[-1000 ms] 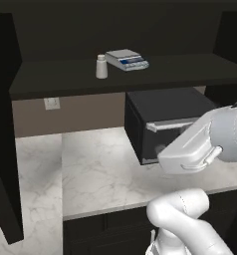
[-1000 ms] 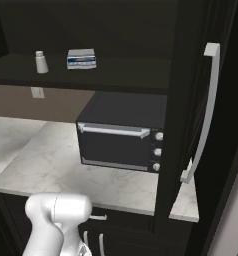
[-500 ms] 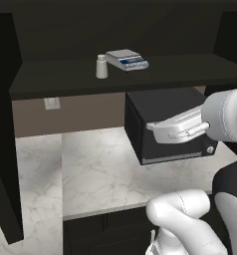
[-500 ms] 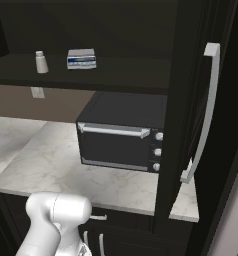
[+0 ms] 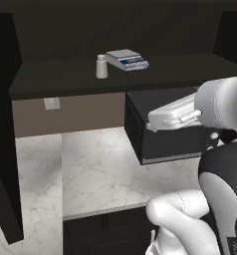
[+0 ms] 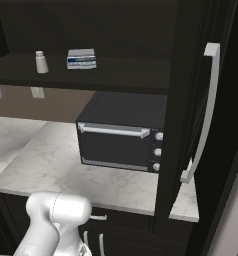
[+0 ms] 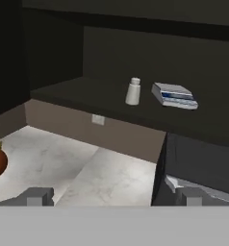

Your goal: The dining table condiment station is running low on shaker. Refill the condiment station by opening the cabinet and taking the shaker from the cabinet and placing it on the dining table.

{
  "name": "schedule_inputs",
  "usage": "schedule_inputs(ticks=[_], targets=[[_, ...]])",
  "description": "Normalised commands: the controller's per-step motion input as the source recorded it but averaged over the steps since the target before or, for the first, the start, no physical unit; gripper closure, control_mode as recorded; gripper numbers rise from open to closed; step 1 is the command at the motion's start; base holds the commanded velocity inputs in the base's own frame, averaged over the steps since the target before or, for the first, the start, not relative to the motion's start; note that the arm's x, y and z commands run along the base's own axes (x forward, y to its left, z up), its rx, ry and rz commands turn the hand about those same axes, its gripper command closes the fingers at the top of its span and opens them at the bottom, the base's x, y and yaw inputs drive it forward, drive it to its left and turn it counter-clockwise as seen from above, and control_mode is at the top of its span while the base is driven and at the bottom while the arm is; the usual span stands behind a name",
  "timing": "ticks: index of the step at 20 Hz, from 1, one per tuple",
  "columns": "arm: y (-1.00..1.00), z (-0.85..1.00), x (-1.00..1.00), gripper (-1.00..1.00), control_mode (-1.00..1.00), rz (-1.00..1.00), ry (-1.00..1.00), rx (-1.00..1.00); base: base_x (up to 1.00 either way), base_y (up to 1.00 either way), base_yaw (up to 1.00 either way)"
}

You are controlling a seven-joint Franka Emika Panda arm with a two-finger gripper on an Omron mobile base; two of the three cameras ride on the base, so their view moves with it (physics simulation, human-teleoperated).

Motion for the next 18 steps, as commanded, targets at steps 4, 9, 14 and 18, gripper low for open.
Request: schedule_inputs(ticks=[4, 9, 14, 18], targets=[[0.00, 0.12, 0.50, -1.00, -1.00, 0.00, -0.17, -0.01, 0.00, 0.00, 0.00], [0.00, 0.01, 0.62, -1.00, -1.00, 0.00, -0.04, 0.00, 0.00, 0.00, 0.00], [0.02, 0.00, 0.59, -1.00, -1.00, 0.00, -0.01, 0.00, 0.00, 0.00, 0.00], [0.09, 0.00, 0.72, -1.00, -1.00, 0.00, -0.01, 0.00, 0.00, 0.00, 0.00]])
